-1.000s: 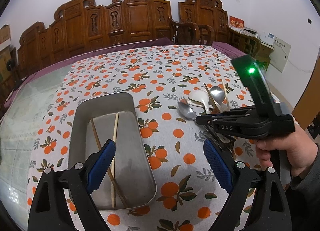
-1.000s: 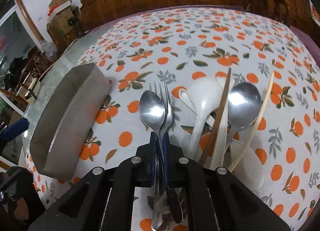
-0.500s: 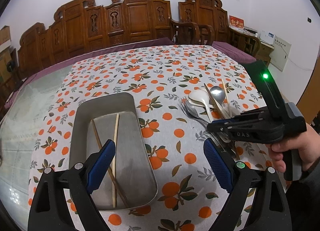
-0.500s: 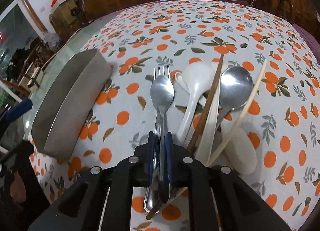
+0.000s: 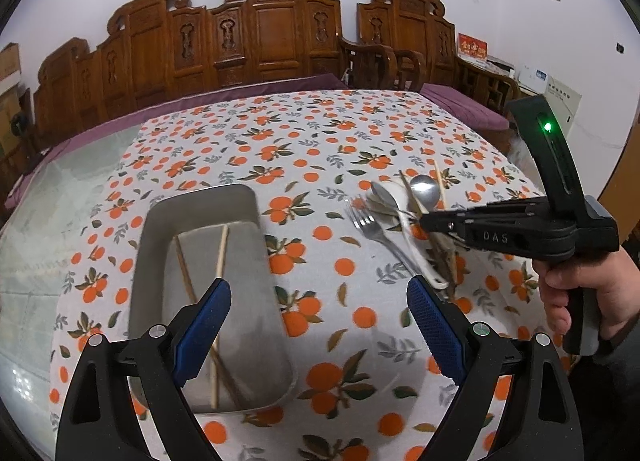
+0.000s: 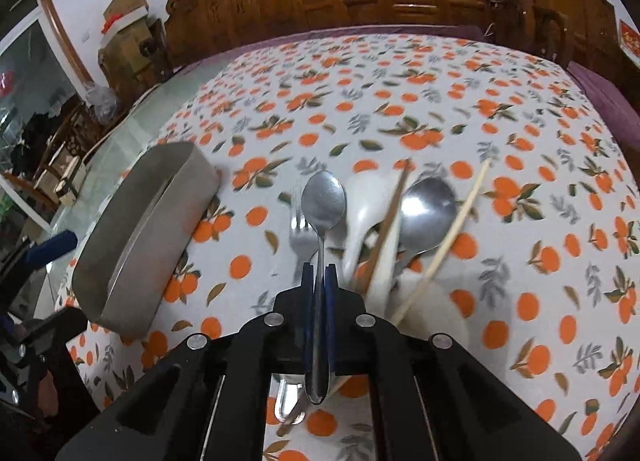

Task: Organize utensils
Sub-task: 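Lift the metal spoon with the right tool while the left tool approaches a metal fork, then grasp the metal fork with the left tool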

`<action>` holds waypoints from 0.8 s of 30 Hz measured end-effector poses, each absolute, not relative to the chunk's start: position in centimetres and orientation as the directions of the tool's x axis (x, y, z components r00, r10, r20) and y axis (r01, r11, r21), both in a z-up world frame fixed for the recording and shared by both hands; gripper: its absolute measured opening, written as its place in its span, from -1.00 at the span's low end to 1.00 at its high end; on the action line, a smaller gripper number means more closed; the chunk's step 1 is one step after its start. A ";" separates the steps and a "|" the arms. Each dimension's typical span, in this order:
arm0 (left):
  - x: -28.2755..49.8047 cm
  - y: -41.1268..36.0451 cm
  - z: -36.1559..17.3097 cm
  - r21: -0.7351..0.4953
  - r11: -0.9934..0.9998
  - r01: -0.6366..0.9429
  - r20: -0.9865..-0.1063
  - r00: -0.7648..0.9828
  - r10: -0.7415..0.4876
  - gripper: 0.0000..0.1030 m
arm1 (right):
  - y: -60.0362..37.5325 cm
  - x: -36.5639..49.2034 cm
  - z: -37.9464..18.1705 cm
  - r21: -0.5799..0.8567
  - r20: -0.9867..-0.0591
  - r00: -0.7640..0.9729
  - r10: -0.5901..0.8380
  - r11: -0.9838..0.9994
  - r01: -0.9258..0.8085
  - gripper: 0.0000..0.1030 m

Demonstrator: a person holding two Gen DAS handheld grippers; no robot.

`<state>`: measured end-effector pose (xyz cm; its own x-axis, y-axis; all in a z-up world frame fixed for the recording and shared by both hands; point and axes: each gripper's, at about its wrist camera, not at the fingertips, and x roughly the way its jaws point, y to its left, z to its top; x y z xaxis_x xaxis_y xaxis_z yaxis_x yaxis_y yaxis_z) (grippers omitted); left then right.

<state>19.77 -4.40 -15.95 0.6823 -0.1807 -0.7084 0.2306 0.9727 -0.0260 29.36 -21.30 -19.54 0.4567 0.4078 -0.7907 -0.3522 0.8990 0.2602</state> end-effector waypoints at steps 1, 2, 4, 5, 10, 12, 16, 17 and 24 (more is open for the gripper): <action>19.8 -4.8 -15.9 -0.023 0.973 0.231 -0.709 0.682 -0.179 0.67 | -21.6 29.4 -19.3 0.252 -0.787 0.467 0.403 0.901 -0.353 -0.87; 20.0 -5.2 -16.0 -0.012 0.973 0.231 -0.711 0.682 -0.171 0.67 | -21.8 29.4 -19.2 0.247 -0.785 0.473 0.400 0.902 -0.353 -0.87; 20.5 -6.1 -16.2 -0.004 0.974 0.229 -0.719 0.676 -0.162 0.67 | -22.3 29.4 -18.9 0.238 -0.778 0.487 0.397 0.903 -0.357 -0.87; 20.8 -6.4 -16.4 -0.004 0.973 0.230 -0.723 0.671 -0.162 0.67 | -22.6 29.4 -18.8 0.231 -0.776 0.493 0.393 0.905 -0.358 -0.87; 22.7 -8.6 -17.5 -0.010 0.971 0.238 -0.744 0.647 -0.166 0.67 | -24.6 29.7 -18.6 0.224 -0.769 0.516 0.378 0.915 -0.336 -0.87; 23.7 -9.7 -18.1 -0.017 0.969 0.245 -0.754 0.634 -0.173 0.67 | -25.3 29.7 -18.7 0.228 -0.768 0.519 0.376 0.917 -0.326 -0.87; 25.5 -11.2 -19.5 -0.028 0.968 0.251 -0.770 0.612 -0.181 0.54 | -26.0 30.0 -18.9 0.237 -0.768 0.516 0.379 0.917 -0.321 -0.87; 26.1 -11.4 -19.9 -0.035 0.968 0.248 -0.780 0.598 -0.181 0.45 | -26.1 30.1 -19.0 0.240 -0.768 0.515 0.381 0.916 -0.320 -0.87; 29.4 -12.7 -23.1 -0.099 0.972 0.211 -0.841 0.504 -0.195 -0.02 | -26.3 30.3 -19.1 0.254 -0.765 0.512 0.390 0.914 -0.316 -0.87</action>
<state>29.36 -12.66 -23.08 0.5044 -0.1951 -0.8412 0.2114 0.9724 -0.0987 30.30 -26.30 -19.06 0.5121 0.3897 -0.7654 -0.3164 0.9141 0.2537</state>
